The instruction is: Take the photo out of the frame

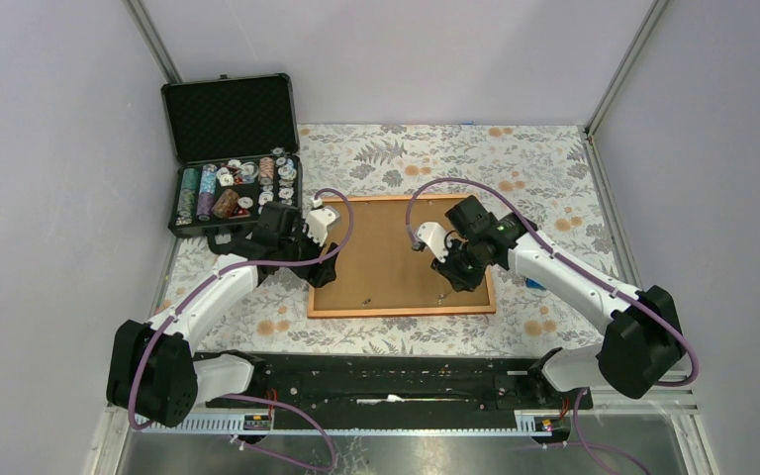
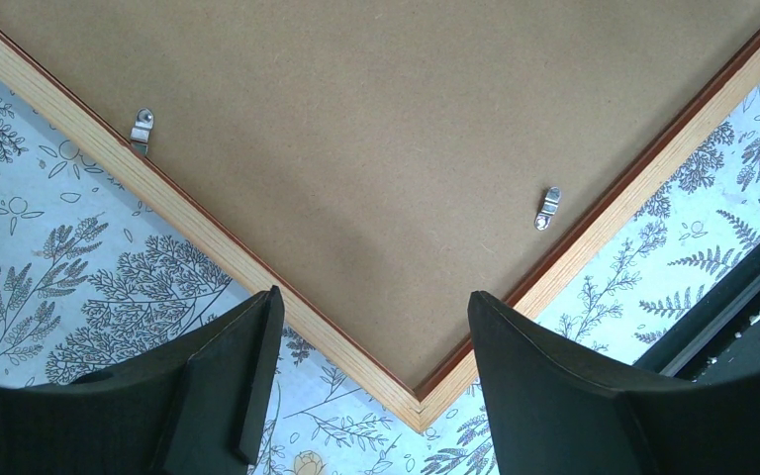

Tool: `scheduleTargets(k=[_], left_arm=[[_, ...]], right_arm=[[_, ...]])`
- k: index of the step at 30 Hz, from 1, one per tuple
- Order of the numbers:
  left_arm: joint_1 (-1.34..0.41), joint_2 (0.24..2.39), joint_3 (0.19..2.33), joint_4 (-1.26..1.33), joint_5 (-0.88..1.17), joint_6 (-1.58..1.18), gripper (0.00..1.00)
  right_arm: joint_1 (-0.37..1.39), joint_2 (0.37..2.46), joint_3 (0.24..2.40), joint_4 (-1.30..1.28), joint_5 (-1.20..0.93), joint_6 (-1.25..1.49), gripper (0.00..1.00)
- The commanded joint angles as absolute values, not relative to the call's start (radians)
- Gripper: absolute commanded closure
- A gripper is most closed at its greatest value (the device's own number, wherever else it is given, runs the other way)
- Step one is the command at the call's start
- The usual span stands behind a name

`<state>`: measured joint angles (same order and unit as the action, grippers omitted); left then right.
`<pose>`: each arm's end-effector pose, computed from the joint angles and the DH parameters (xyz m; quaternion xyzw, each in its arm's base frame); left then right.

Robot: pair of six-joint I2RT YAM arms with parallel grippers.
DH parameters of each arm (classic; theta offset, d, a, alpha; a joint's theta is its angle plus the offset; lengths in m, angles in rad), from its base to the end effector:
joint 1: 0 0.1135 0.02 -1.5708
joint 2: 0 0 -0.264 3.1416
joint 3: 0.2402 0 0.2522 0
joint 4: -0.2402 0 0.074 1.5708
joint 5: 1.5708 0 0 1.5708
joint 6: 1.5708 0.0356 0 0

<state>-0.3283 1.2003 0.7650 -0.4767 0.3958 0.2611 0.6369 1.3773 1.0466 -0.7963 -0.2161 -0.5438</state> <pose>0.2201 -0.0895 0.2262 0.3303 0.8693 -0.1966 0.3107 0.2102 0.1650 0.2515 -0.5595 0.7924 0.1153 0.2137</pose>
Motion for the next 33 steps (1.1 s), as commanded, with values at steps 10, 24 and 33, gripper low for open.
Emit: scheduleTargets(k=[10,24,33], left_arm=[[-0.286,1.203,0.779,-0.432,0.409,0.218,0.25],[-0.204,1.267,0.783,-0.431,0.253,0.21,0.28],[-0.202,1.284,0.77,-0.423,0.24,0.223,0.28]], right_arm=[[0.64,1.387,1.199,-0.732,-0.319,-0.507,1.0],[0.81,1.488,1.207,-0.582,-0.417,-0.45,1.0],[0.906,1.589,1.261,-0.569,-0.385,-0.457,1.0]])
